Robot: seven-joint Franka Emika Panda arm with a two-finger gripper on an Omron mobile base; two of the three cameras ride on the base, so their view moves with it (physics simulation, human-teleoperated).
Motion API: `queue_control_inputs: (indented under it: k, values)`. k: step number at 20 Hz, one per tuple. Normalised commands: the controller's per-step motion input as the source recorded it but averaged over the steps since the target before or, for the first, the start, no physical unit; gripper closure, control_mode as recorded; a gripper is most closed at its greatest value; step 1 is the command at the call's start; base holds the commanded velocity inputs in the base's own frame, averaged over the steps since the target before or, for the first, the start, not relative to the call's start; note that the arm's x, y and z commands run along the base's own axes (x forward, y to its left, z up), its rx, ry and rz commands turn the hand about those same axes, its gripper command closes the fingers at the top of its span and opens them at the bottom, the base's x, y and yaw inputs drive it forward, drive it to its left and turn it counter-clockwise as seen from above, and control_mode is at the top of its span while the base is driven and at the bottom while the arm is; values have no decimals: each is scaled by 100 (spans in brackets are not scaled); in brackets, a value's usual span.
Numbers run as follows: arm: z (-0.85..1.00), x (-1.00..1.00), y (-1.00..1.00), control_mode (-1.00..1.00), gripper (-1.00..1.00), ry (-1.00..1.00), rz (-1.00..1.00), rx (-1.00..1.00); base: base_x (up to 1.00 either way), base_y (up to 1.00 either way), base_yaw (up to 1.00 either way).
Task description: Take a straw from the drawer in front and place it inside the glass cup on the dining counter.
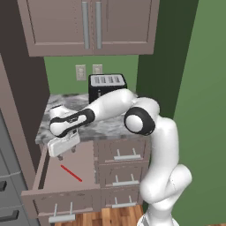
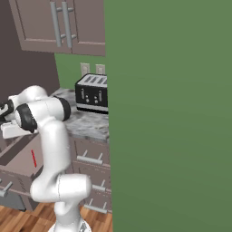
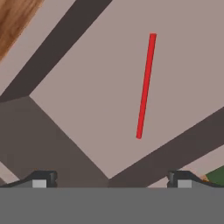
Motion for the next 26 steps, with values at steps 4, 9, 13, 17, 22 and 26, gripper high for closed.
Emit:
queue_control_inputs:
  k: [4,9,13,17,22,26]
  values:
    - [-34,2,-11,-100,-100,-13,0,10,0,0,0]
    - [-33,14,-2,-100,-100,-18,0,4,0,0,0]
    - [-29,28,0,-100,-100,-15,-2,2,0,0,0]
    - [-17,37,1,-100,-100,-4,0,2,0,0,0]
    - [-19,27,10,-100,-100,0,0,1,0,0,0]
    - [-19,16,27,-100,-100,0,0,0,0,0,0]
